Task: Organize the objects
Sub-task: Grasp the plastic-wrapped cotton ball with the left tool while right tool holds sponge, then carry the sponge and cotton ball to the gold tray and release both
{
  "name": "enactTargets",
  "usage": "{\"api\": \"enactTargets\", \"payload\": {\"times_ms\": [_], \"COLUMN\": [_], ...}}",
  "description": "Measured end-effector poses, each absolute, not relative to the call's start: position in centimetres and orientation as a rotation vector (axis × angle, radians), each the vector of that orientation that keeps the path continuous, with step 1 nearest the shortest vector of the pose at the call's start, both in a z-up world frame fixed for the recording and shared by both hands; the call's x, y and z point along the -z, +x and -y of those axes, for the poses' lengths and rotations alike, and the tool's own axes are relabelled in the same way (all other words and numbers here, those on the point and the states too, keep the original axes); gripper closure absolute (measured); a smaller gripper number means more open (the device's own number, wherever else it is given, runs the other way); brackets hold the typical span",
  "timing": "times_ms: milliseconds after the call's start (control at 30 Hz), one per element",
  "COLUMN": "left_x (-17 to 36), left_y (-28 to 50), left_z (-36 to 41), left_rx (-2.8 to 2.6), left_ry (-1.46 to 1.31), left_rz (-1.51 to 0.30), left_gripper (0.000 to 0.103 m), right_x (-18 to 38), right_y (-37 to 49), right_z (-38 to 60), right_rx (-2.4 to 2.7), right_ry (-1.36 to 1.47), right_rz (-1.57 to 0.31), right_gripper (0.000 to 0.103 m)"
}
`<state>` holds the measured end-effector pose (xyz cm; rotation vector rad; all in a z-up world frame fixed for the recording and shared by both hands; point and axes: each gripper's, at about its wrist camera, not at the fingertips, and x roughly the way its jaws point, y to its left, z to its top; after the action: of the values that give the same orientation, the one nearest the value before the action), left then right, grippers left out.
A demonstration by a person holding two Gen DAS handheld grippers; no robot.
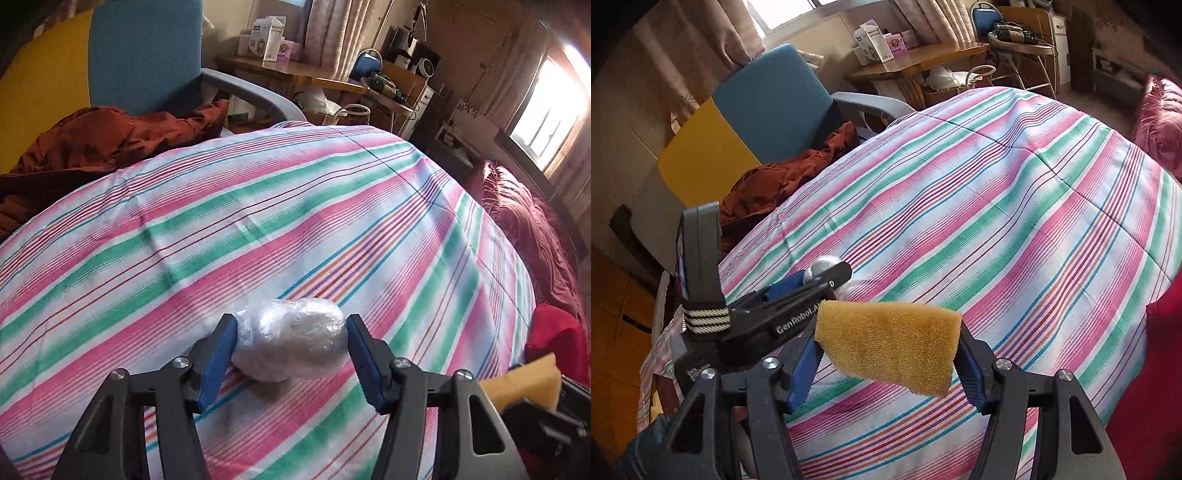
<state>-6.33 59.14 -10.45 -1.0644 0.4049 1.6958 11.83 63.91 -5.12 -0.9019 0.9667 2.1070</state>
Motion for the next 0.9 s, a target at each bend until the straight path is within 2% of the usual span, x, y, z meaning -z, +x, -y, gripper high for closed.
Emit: {"api": "enactTargets", "payload": {"times_ms": [267, 533, 633, 900], "left_x": [9.6, 9.2, 8.9, 8.0], "left_y": [-4.8, -2.7, -1.5, 0.6], "left_z": [-49.9, -39.2, -37.0, -34.0], "left_rx": [-1.859, -1.995, -2.014, -2.028], "left_ry": [-1.013, -1.025, -1.016, -0.978], "left_rz": [-0.477, -0.459, -0.454, -0.44], "left_gripper": [0.045, 0.045, 0.045, 0.045], "right_x": [4.6, 5.4, 5.4, 7.1], "right_y": [10.4, 6.7, 5.9, 4.7], "right_z": [-62.4, -57.8, -56.2, -55.6], "right_rx": [-2.203, -2.376, -2.416, -2.378], "right_ry": [-0.943, -1.187, -1.223, -1.352], "right_rz": [-0.904, -0.73, -0.621, -0.537], "right_gripper": [0.037, 0.036, 0.036, 0.036]}}
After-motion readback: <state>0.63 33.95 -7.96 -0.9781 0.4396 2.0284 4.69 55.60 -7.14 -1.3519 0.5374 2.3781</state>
